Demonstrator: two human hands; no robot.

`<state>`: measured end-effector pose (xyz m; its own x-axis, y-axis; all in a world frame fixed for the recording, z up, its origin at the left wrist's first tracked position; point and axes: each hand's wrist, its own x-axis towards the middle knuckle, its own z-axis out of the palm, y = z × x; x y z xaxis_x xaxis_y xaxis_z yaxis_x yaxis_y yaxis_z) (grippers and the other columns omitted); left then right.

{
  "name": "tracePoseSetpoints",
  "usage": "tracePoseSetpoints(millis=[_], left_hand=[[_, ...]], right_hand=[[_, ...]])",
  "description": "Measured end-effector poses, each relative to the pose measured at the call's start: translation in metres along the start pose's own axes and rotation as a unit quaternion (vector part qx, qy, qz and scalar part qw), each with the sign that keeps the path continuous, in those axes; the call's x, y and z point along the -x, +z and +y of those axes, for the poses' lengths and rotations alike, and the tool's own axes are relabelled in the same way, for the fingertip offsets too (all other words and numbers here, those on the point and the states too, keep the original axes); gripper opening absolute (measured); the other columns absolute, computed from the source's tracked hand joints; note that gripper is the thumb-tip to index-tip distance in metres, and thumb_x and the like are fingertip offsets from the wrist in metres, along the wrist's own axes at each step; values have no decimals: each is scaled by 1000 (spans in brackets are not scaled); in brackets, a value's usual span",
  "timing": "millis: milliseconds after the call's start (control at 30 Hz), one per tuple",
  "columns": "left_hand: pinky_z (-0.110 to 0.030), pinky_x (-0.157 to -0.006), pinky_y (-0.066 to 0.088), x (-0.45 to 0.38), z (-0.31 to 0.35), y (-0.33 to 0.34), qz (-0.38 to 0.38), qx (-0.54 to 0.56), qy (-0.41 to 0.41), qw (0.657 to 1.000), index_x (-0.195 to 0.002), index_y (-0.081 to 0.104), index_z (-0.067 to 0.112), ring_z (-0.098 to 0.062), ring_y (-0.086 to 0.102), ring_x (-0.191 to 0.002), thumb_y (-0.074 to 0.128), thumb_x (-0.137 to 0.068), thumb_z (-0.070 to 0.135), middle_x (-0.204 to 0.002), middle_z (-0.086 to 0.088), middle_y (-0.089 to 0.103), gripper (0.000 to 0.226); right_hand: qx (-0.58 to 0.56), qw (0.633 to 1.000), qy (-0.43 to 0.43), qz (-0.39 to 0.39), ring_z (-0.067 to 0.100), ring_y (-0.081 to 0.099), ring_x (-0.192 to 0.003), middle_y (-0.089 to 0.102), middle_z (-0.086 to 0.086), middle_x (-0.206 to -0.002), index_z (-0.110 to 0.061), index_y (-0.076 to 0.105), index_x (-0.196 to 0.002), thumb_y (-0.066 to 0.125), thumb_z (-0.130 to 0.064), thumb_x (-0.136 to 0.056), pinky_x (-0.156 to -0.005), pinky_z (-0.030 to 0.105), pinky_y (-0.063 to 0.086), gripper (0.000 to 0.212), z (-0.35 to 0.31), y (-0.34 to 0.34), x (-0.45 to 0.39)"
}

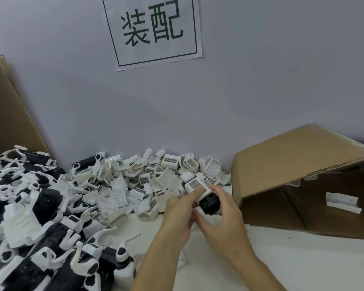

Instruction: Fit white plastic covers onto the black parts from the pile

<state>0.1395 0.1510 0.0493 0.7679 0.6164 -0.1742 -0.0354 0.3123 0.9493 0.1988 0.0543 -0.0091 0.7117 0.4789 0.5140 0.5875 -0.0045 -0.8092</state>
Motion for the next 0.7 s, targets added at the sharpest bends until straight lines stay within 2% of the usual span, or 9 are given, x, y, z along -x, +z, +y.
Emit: tracePoseSetpoints(millis=[67, 133, 233, 300, 367, 433, 567, 633, 700], left_hand=[[-27, -53, 54, 3, 2, 2, 17, -43, -8, 999, -94, 72, -5, -27, 73, -69, 74, -88, 33, -87, -25, 75, 38], [-29, -51, 57, 3, 5, -3, 71, -115, 22, 991, -77, 70, -3, -26, 72, -60, 71, -89, 42, -71, -16, 74, 47], [-34, -57, 48, -4, 7, -19, 229, -244, 162, 928, -68, 57, 12, -22, 60, -64, 67, -89, 42, -64, 2, 61, 38], [-29, -64, 45, -4, 9, -22, 188, -203, 187, 943, -85, 59, 24, -14, 62, -80, 65, -91, 44, -83, 8, 64, 22], [-30, -72, 55, -6, 7, -19, 82, -114, 146, 979, -101, 64, 32, -10, 68, -88, 62, -94, 45, -97, 9, 69, 14], [-30, -72, 59, -7, 5, -18, 48, -101, 147, 983, -108, 64, 33, -11, 72, -86, 62, -95, 43, -98, 5, 72, 17], [-21, -62, 56, -9, 3, -15, 55, -57, 181, 980, -109, 64, 32, -11, 74, -79, 64, -95, 37, -91, 6, 75, 15], [-22, -64, 56, -9, 4, -17, 66, -37, 191, 979, -113, 64, 32, -9, 73, -85, 64, -95, 35, -95, 6, 75, 18], [-23, -67, 57, -9, 6, -21, 82, -39, 199, 976, -121, 64, 27, -10, 72, -91, 65, -95, 34, -104, 3, 74, 27]], right_hand=[[-10, 998, 32, 47, -2, 58, -109, 62, -21, -116, -34, 56, -130, 73, -37, -85, -87, 18, 49, 48, 1, -5, -4], [-72, 990, 73, 95, -4, 64, -88, 70, -18, -89, -29, 65, -109, 74, -29, -86, -69, 12, 50, 25, -1, -12, -9], [-175, 968, 155, 90, 8, 65, -71, 70, -13, -77, -29, 71, -88, 69, -29, -91, -62, 24, 51, 3, -6, -20, -20], [-237, 948, 207, 48, 21, 62, -58, 67, 0, -74, -24, 74, -85, 64, -35, -94, -57, 34, 49, 17, -10, -24, -22], [-304, 920, 248, 18, 23, 55, -47, 65, 12, -79, -19, 76, -86, 60, -36, -97, -51, 33, 46, 26, -13, -25, -23], [-351, 896, 272, 3, 22, 52, -43, 68, 16, -86, -18, 78, -87, 60, -36, -96, -46, 30, 45, 27, -13, -24, -23], [-388, 882, 266, -42, 27, 63, -53, 73, 15, -92, -17, 77, -99, 64, -45, -82, -49, 33, 51, 35, -11, -25, -22], [-378, 889, 250, -67, 34, 72, -84, 73, 13, -106, -17, 71, -112, 65, -45, -78, -67, 47, 57, 45, -11, -25, -19], [-325, 911, 237, -89, 25, 69, -102, 72, 6, -110, -24, 72, -109, 68, -37, -86, -81, 50, 57, 26, -12, -27, -17]])
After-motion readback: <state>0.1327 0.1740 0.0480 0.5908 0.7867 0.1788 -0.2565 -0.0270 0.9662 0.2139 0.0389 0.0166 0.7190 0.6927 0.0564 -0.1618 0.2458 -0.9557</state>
